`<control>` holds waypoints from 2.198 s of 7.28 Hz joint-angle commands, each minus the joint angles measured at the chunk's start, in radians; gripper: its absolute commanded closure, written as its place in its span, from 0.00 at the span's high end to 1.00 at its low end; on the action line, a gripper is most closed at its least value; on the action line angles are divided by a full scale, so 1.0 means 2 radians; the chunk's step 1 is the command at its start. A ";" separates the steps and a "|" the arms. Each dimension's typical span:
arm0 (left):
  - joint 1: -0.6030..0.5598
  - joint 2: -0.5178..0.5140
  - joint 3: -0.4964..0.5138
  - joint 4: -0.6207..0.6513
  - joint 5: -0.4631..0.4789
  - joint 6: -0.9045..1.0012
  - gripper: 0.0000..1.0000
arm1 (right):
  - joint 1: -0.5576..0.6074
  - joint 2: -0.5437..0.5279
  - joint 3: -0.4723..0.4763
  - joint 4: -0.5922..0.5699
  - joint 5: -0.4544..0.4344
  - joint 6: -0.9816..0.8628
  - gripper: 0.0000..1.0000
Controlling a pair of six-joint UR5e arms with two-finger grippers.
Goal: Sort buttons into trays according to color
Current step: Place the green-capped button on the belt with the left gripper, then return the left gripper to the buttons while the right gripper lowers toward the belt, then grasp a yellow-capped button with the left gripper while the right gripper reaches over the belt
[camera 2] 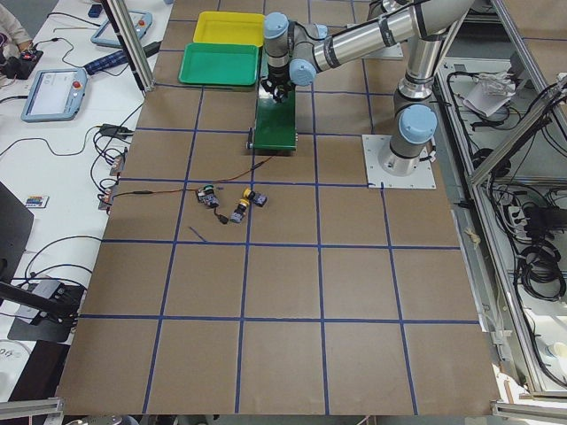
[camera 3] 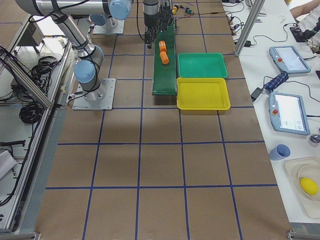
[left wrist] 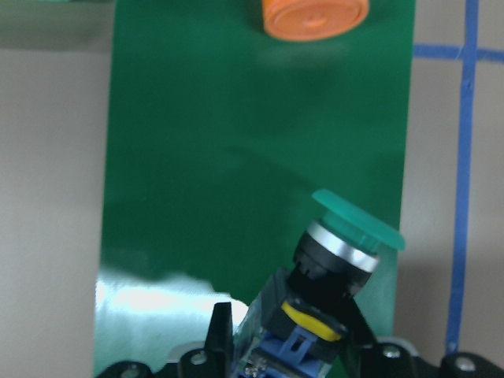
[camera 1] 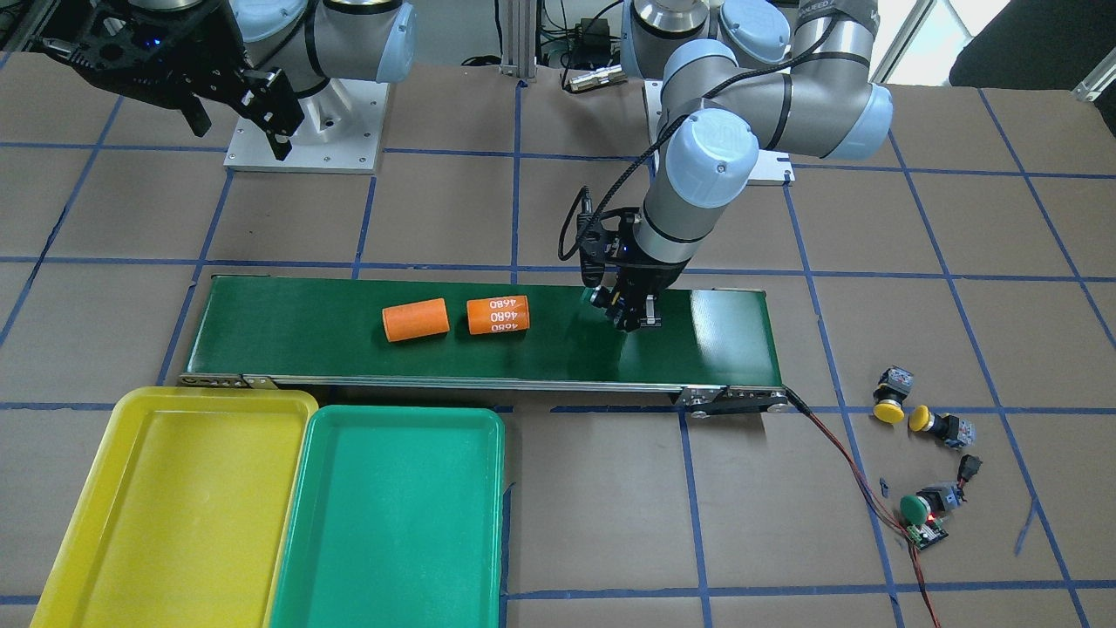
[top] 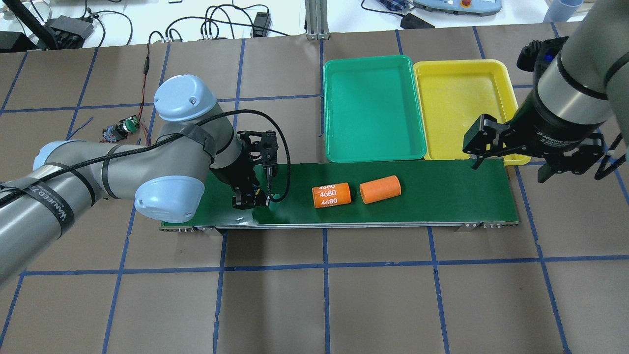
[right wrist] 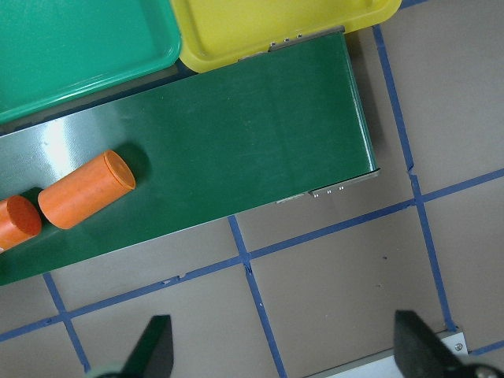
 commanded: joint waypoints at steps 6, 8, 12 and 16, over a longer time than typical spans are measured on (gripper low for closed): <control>0.248 0.030 0.005 0.008 0.002 -0.098 1.00 | 0.002 -0.002 0.008 -0.002 0.005 0.240 1.00; 0.337 0.010 0.032 0.009 0.001 -0.100 1.00 | 0.003 0.001 0.008 0.001 0.005 0.272 1.00; 0.389 -0.082 0.088 0.023 0.002 -0.083 1.00 | 0.007 -0.003 0.008 0.004 0.038 0.354 1.00; 0.390 -0.142 0.112 0.051 -0.001 -0.091 1.00 | 0.019 0.001 0.025 -0.003 0.098 0.448 1.00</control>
